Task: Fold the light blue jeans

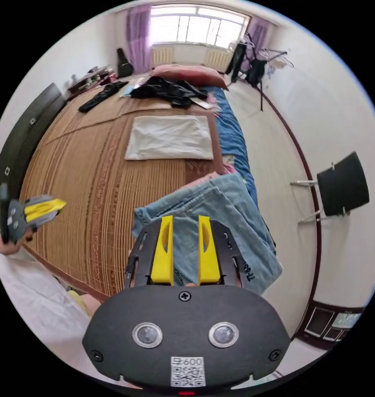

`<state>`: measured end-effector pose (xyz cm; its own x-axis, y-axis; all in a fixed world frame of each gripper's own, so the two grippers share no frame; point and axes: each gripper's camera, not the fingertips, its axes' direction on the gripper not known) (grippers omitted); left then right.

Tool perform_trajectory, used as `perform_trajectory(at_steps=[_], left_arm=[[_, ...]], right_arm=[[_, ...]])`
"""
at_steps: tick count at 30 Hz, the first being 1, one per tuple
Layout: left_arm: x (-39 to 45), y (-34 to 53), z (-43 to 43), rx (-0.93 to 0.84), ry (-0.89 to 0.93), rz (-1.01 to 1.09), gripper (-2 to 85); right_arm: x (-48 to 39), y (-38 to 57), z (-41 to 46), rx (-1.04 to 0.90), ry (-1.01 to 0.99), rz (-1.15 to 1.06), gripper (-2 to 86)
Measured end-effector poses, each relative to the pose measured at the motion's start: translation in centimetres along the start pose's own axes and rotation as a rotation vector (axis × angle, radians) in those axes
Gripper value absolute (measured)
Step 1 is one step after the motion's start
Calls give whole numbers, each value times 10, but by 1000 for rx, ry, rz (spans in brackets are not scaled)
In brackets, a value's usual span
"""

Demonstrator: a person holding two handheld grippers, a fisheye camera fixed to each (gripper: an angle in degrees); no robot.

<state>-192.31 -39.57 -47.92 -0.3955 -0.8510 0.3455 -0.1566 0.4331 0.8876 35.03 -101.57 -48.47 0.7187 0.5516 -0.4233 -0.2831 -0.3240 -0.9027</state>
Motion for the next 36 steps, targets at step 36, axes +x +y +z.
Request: perform_trajectory(at_steps=[36], left_arm=[[187,-16,-504,399,140,-510,79]], right_arm=[[-142,501,28,1604,-175,-322,-8]])
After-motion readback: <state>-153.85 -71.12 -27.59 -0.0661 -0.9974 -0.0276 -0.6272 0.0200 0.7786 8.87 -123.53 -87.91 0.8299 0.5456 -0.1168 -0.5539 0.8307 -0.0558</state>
